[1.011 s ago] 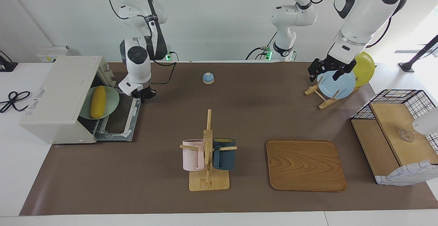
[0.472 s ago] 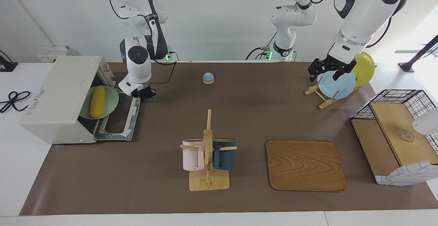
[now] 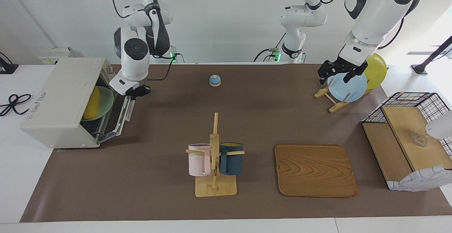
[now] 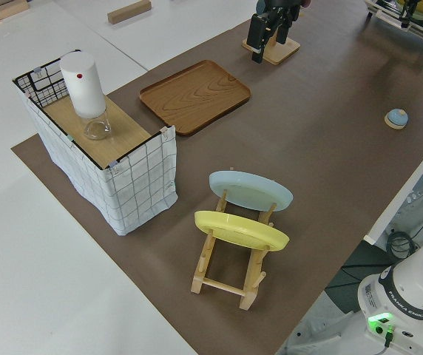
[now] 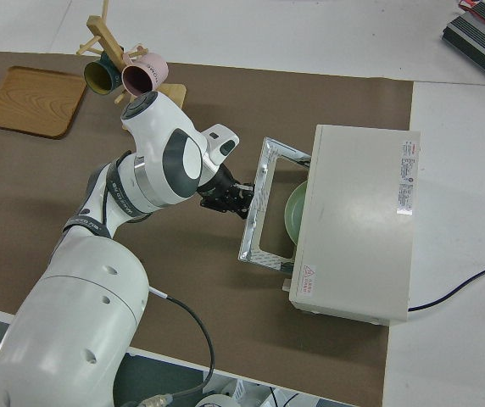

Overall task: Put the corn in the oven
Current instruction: 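Withdraw the right gripper out of the oven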

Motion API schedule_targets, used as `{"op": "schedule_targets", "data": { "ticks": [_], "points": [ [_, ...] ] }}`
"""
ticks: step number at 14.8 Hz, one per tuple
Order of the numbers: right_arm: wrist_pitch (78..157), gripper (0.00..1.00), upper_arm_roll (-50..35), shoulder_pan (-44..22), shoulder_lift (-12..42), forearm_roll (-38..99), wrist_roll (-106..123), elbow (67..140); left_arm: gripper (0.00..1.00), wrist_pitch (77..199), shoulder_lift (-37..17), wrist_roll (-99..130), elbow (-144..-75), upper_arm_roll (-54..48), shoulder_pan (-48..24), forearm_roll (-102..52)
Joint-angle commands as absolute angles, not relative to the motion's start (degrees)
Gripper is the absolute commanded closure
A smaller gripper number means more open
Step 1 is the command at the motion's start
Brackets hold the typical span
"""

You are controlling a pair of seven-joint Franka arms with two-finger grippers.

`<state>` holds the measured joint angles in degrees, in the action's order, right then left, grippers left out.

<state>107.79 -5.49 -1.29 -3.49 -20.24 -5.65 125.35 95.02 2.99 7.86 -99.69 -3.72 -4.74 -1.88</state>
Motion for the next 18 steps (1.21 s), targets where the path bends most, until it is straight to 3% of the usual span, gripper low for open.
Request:
{"op": "schedule_targets", "data": {
  "ticks": [1,9,18],
  "points": [
    [107.8,1.00,-4.9,2.9,-3.4,-22.8,1.5,122.8,0.00,94.4,3.8,8.2,-99.7,-4.0,-4.1,-2.2],
    [106.5,1.00,-4.7,9.8,-5.9,-22.8,13.5,121.0,0.00,94.3,3.8,8.2,-99.7,-4.0,-4.1,-2.2],
    [101.2,1.00,-5.5,9.2,-8.1,-22.8,15.0,117.5,0.00,94.4,3.8,8.2,-99.7,-4.0,-4.1,-2.2]
  ]
}}
